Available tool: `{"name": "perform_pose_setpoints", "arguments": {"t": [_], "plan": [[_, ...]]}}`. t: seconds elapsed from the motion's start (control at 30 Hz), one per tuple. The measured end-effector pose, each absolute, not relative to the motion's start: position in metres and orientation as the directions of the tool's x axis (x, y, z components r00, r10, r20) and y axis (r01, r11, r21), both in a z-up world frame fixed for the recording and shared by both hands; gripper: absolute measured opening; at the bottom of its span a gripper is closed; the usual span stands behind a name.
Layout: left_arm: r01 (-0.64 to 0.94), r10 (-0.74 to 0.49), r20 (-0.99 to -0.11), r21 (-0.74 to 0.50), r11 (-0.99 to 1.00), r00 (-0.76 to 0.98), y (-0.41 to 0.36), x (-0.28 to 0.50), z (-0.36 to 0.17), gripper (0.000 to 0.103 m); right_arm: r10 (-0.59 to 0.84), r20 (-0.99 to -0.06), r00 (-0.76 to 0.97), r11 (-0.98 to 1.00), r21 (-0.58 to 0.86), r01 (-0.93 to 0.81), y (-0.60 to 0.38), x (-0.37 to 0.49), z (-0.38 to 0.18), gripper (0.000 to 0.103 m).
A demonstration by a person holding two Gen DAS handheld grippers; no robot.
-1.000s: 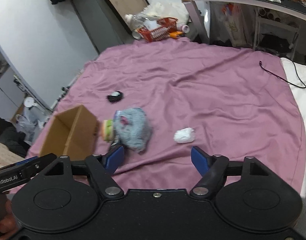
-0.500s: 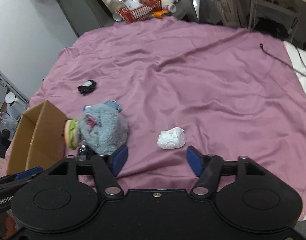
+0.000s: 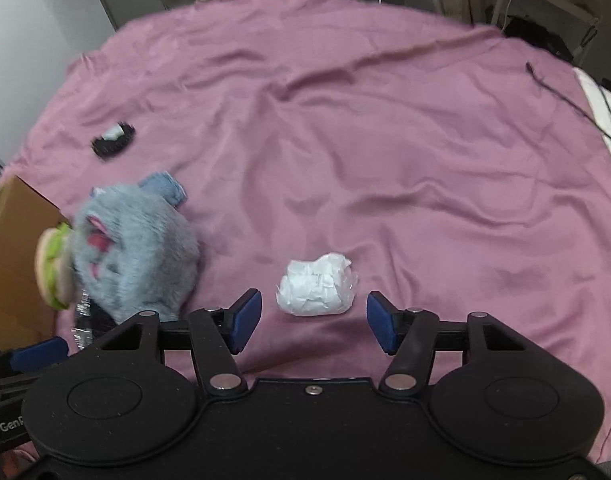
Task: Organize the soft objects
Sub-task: 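Grasp the white crumpled tissue with the right gripper while the left grasps the clear bag of black items, then carry the white tissue with the right gripper while the left carries the bag over the box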
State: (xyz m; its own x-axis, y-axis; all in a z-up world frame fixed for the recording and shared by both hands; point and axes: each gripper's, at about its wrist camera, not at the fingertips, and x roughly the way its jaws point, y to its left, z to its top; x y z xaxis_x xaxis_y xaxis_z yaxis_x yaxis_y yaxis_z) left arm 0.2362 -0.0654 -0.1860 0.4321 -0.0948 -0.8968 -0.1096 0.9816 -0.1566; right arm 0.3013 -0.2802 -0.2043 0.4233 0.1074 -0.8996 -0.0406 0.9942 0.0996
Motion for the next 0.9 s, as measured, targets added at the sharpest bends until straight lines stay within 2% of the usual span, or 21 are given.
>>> {"name": "perform_pose_setpoints", "arguments": {"t": [0.07, 0.2, 0.33, 0.57, 0.9], "plan": [[-0.11, -0.092, -0.9, -0.152, 0.982, 0.425, -0.066, 0.239, -0.191, 0.062, 0.109, -0.909, 0.402, 0.994, 0.098, -0.05, -0.278, 0.307, -0.213, 0.057], [-0.133, -0.103, -0.906, -0.171, 0.976, 0.41, -0.064, 0.244, -0.201, 0.054, 0.09, -0.92, 0.382, 0.996, 0.073, -0.058, -0.274, 0.312, -0.225, 0.044], [-0.157, -0.09, -0.902, -0.171, 0.973, 0.422, -0.065, 0.244, -0.201, 0.042, 0.103, -0.92, 0.377, 0.994, 0.087, -0.06, -0.275, 0.313, -0.231, 0.041], [-0.16, -0.099, -0.89, -0.188, 0.969, 0.445, -0.065, 0.237, -0.194, 0.037, 0.124, -0.906, 0.406, 0.992, 0.106, -0.066, -0.274, 0.31, -0.226, 0.041], [-0.137, -0.125, -0.837, -0.232, 0.963, 0.533, -0.069, 0.216, -0.159, 0.036, 0.125, -0.845, 0.519, 0.991, 0.086, -0.099, -0.264, 0.289, -0.185, 0.04]]}}
